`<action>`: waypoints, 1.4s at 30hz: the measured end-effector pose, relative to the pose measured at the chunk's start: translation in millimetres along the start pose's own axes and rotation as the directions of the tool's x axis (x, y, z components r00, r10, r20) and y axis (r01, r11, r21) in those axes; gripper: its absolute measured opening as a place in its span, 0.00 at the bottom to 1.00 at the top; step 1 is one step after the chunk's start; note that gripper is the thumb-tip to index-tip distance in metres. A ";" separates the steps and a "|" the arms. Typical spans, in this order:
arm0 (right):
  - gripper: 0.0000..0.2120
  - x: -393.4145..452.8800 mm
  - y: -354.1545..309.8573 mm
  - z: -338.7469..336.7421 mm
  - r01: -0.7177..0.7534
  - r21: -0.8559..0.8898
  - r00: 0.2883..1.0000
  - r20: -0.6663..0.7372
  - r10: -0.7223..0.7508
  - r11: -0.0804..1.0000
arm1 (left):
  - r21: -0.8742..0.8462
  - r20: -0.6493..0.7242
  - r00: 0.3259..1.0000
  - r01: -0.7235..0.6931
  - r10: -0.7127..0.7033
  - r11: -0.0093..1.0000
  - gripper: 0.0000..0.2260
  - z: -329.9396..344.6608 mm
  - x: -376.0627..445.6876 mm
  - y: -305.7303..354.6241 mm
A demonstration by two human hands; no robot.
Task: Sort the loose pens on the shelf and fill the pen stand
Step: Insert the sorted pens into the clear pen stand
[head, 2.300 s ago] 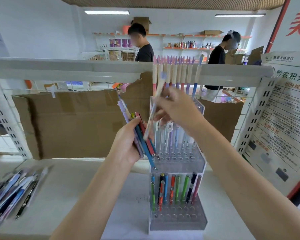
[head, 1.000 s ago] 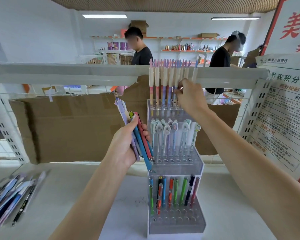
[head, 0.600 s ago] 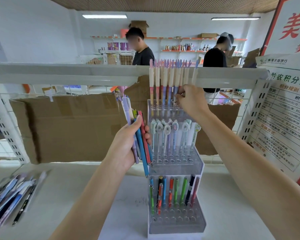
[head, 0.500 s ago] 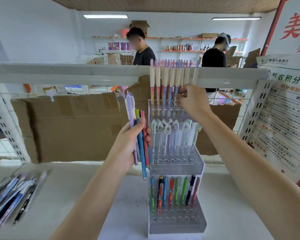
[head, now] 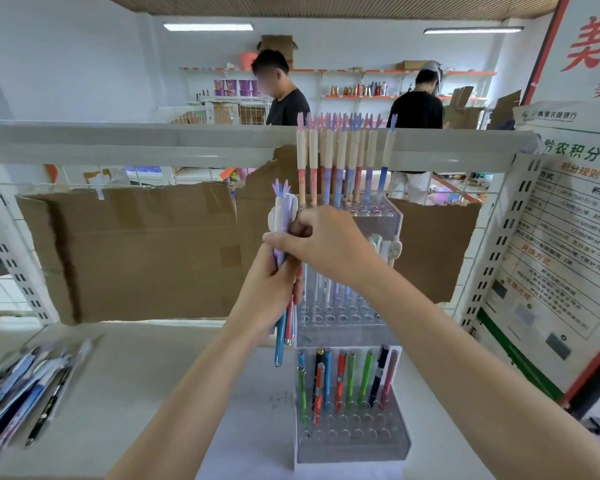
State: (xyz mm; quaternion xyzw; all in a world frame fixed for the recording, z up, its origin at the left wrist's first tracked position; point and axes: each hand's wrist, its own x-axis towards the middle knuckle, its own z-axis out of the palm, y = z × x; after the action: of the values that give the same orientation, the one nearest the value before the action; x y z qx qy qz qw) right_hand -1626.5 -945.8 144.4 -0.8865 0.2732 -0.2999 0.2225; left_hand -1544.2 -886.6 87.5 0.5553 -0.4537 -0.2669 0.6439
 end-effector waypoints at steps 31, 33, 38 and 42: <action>0.06 -52.3 80.8 7.2 -0.183 0.247 0.933 -0.263 0.247 0.952 | -0.356 -0.119 0.973 0.144 -0.197 0.923 0.11 -9.1 -29.6 -25.0; 0.05 -50.2 81.8 10.0 -0.198 0.267 0.926 -0.264 0.270 0.943 | -0.367 -0.121 0.968 0.160 -0.218 0.916 0.11 -9.3 -33.2 -28.7; 0.08 -45.8 86.1 19.2 -0.266 0.109 0.937 -0.204 0.283 0.958 | -0.353 -0.110 0.967 0.179 -0.231 0.918 0.10 -11.6 -37.9 -33.1; 0.09 -45.2 92.8 28.2 -0.278 -0.038 0.944 -0.195 0.266 0.960 | -0.356 -0.112 0.968 0.173 -0.226 0.918 0.09 -13.5 -38.4 -34.1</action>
State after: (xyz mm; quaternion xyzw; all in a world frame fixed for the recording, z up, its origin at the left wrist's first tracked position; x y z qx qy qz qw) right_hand -1671.0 -981.1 53.7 -0.8147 0.4222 -0.3398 0.2061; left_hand -1543.9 -855.8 44.3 0.4964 -0.2911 -0.3636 0.7326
